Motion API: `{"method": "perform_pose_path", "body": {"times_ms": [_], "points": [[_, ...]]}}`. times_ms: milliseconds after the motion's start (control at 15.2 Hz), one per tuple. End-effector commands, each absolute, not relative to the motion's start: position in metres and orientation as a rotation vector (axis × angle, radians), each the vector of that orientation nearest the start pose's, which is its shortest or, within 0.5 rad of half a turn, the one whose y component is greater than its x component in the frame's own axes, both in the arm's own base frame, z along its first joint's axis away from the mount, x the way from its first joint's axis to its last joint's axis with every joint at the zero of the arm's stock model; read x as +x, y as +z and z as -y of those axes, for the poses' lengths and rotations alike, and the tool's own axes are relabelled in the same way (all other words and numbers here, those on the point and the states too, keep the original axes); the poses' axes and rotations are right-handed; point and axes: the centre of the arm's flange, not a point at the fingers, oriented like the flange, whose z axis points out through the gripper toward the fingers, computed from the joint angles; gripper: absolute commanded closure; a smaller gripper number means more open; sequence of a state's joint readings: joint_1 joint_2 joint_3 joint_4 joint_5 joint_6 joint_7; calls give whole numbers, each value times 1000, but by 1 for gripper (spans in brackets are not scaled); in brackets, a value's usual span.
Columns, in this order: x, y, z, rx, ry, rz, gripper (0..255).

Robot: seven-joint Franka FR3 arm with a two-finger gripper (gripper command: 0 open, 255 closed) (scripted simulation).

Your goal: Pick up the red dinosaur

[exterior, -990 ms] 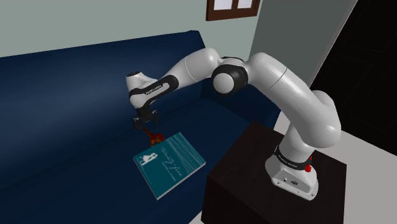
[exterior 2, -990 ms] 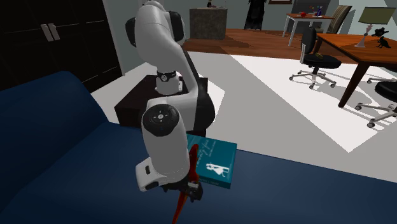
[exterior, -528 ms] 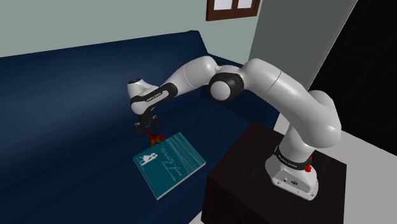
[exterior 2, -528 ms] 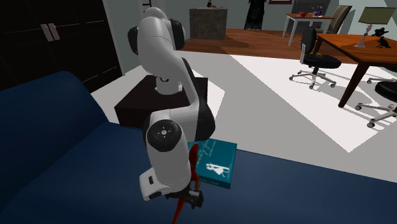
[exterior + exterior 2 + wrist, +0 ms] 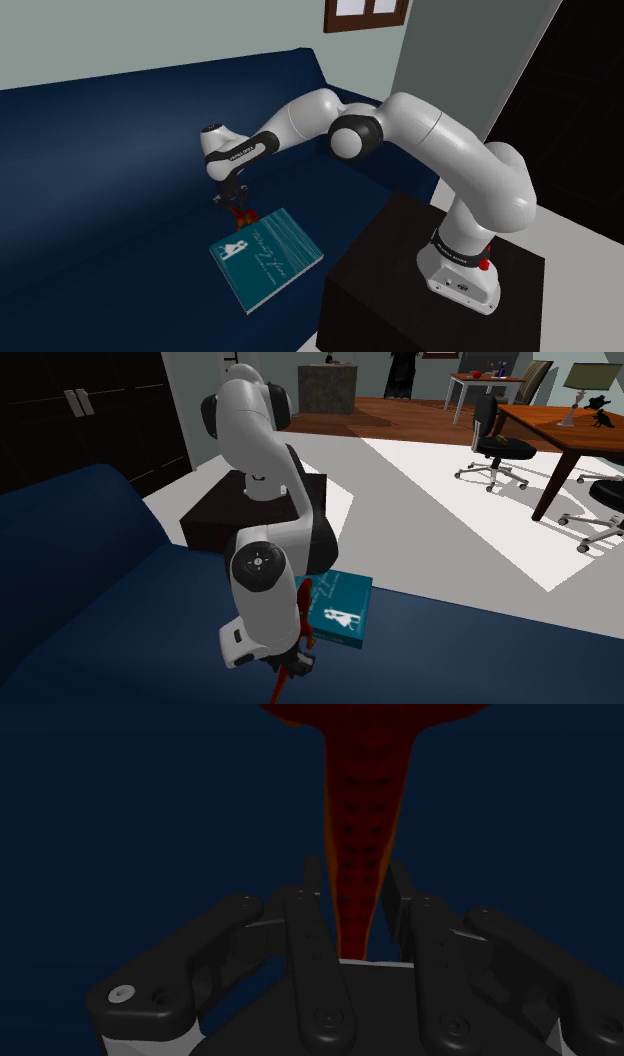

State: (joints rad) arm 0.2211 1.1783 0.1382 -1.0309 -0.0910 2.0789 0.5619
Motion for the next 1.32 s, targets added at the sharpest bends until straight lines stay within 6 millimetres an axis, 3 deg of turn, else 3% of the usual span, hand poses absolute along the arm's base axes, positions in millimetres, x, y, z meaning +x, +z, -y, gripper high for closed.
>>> {"method": "perform_pose_path", "body": {"times_ms": [0, 132, 1122, 1254], "points": [[720, 101, -229, -3118, 211, -360, 255], [720, 101, -229, -3118, 211, -360, 255], [720, 180, -229, -3118, 211, -360, 255], [720, 181, -229, -3118, 211, -360, 255]]}}
